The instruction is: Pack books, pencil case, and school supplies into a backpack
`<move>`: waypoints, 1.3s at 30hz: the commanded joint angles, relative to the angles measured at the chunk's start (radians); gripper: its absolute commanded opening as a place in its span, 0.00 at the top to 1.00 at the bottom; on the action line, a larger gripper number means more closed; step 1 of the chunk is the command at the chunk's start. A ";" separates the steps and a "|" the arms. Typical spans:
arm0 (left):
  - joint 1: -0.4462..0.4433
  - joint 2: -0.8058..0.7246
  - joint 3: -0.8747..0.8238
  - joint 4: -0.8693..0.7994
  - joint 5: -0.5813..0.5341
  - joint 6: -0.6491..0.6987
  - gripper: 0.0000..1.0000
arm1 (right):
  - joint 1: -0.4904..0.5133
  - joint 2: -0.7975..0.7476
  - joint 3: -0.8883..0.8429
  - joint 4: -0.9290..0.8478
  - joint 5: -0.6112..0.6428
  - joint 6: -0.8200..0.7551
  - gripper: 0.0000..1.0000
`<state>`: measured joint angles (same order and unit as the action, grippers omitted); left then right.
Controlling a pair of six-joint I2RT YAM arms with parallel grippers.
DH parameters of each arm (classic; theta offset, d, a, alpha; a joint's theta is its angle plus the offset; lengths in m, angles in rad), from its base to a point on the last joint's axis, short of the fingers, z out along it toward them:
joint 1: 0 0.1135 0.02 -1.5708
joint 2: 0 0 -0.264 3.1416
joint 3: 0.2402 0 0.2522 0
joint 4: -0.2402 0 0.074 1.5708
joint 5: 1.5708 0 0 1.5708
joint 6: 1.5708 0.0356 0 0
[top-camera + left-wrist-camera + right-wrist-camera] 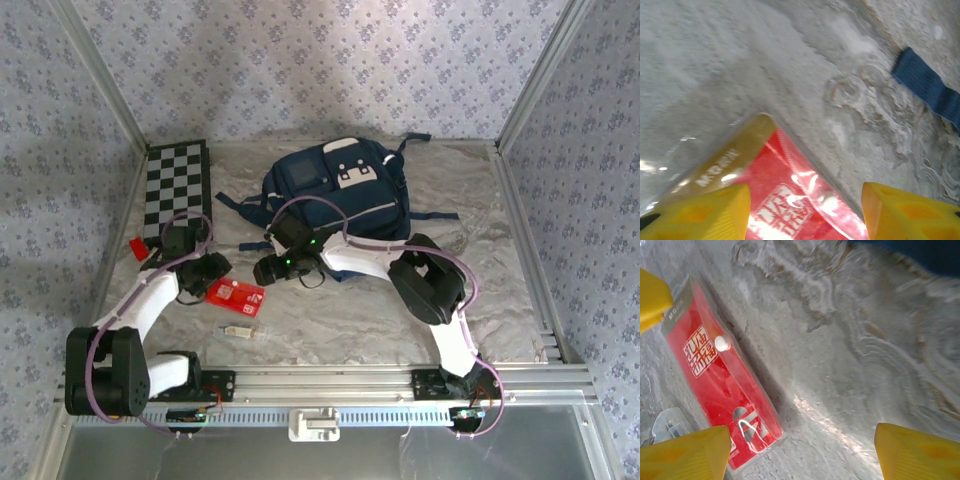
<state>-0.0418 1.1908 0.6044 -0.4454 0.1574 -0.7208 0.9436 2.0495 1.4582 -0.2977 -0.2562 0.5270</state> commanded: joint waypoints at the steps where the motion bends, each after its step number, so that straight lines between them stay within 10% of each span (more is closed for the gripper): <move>1: 0.019 0.010 -0.035 -0.043 -0.017 0.009 0.40 | 0.013 0.055 0.060 -0.031 -0.050 0.022 0.26; 14: 0.019 0.056 -0.100 0.046 0.016 -0.028 0.42 | 0.053 0.157 0.139 -0.025 -0.145 0.028 0.41; 31: 0.019 0.021 -0.077 0.018 0.015 -0.029 0.40 | 0.040 0.108 0.143 -0.012 -0.186 0.030 1.00; 39: 0.018 -0.118 0.087 -0.124 -0.042 0.025 0.31 | -0.010 -0.137 -0.011 0.041 -0.148 0.030 1.00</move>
<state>-0.0242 1.1286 0.6014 -0.4934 0.1444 -0.7357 0.9615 2.0483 1.4826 -0.2855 -0.4248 0.5610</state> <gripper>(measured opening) 0.684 0.053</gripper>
